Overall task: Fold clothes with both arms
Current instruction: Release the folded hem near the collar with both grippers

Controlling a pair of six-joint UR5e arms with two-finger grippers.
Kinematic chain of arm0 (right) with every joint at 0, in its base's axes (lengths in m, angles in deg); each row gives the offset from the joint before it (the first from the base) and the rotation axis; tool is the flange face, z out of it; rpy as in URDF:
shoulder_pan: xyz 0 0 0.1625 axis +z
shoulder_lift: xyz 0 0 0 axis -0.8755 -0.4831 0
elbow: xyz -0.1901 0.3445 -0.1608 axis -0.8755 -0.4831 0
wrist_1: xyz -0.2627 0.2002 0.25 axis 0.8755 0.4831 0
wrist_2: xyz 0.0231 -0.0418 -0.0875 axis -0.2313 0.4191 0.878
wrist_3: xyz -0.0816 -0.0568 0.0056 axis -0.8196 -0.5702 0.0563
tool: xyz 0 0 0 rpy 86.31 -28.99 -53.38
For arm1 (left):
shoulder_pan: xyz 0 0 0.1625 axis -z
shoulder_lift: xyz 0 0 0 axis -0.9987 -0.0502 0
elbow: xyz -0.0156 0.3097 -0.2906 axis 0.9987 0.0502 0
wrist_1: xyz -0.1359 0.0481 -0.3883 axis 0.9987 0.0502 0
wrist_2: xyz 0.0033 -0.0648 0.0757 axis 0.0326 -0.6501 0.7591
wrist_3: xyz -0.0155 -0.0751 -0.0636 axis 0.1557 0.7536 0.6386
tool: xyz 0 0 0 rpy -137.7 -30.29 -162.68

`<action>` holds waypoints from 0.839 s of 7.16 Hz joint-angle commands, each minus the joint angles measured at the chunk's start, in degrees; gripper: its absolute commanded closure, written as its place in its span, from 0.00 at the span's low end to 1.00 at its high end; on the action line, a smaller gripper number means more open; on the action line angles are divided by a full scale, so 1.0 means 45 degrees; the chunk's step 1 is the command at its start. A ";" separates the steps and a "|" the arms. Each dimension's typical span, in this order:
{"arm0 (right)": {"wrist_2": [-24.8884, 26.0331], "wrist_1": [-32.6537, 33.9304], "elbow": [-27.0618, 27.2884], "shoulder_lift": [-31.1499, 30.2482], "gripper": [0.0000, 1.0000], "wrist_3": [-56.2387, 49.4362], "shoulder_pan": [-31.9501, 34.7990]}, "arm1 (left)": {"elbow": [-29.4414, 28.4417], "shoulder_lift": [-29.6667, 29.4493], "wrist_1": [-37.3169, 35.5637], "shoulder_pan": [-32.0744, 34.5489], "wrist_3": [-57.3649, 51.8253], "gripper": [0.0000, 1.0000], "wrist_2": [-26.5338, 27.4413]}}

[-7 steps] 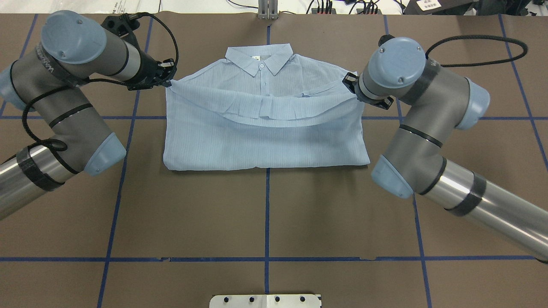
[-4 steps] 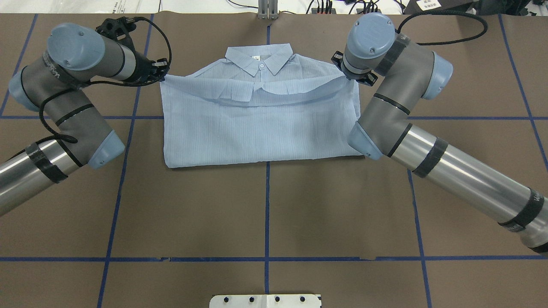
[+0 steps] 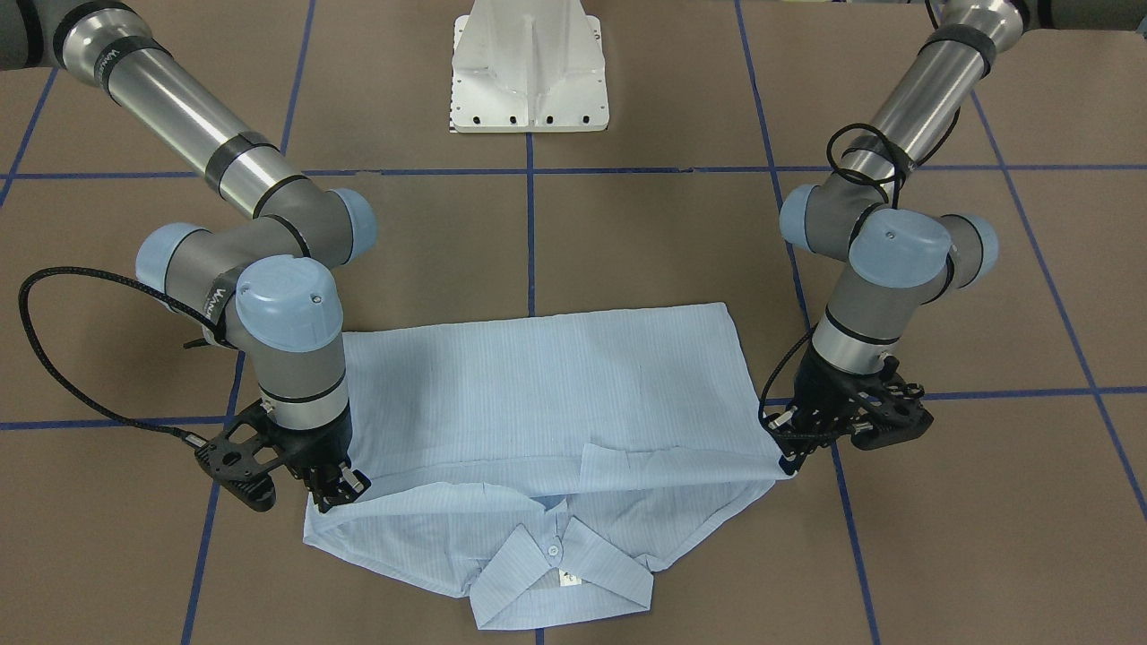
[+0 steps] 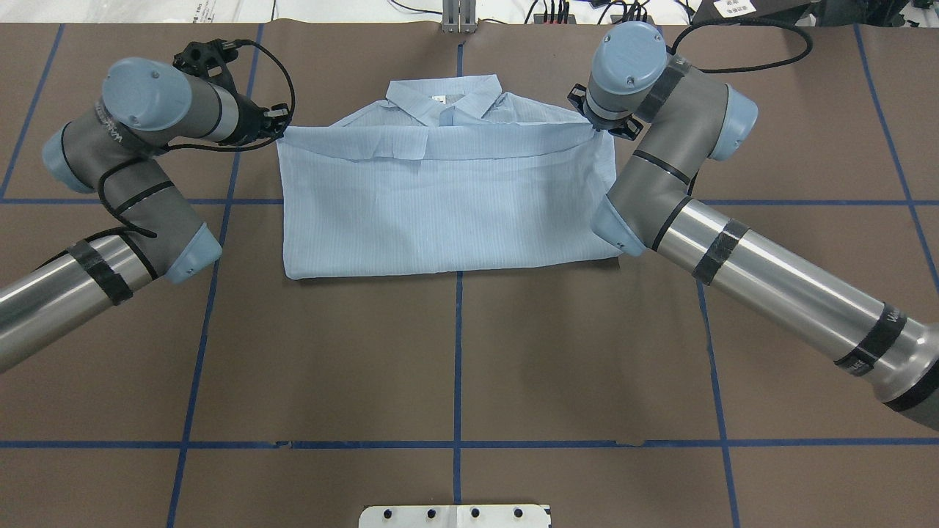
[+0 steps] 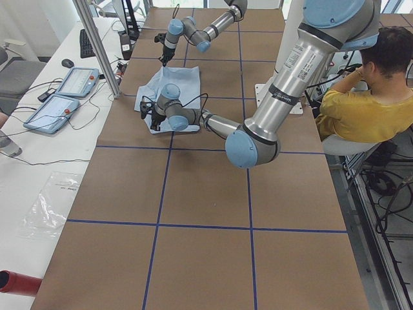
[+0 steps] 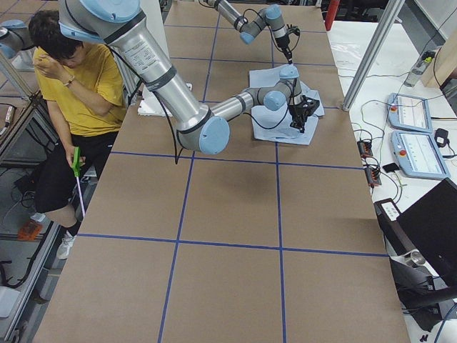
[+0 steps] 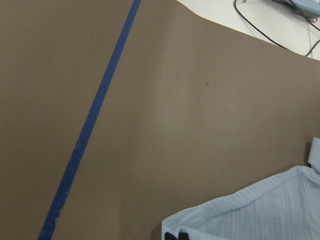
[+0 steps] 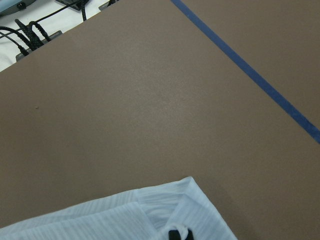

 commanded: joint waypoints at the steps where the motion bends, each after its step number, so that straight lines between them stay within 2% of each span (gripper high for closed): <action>1: 0.0009 -0.0010 -0.0169 -0.0011 1.00 -0.0642 0.0355 | -0.0729 -0.0533 -0.0013 0.0005 -0.0022 1.00 -0.0077; 5: -0.0050 -0.0029 -0.0287 -0.0012 1.00 -0.0821 0.0396 | -0.0926 -0.0652 0.0006 -0.0015 0.0016 1.00 -0.0058; 6: -0.0031 -0.0010 -0.0326 0.0028 0.98 -0.0802 0.0396 | -0.0945 -0.0594 0.0064 -0.0034 -0.0003 0.80 -0.0058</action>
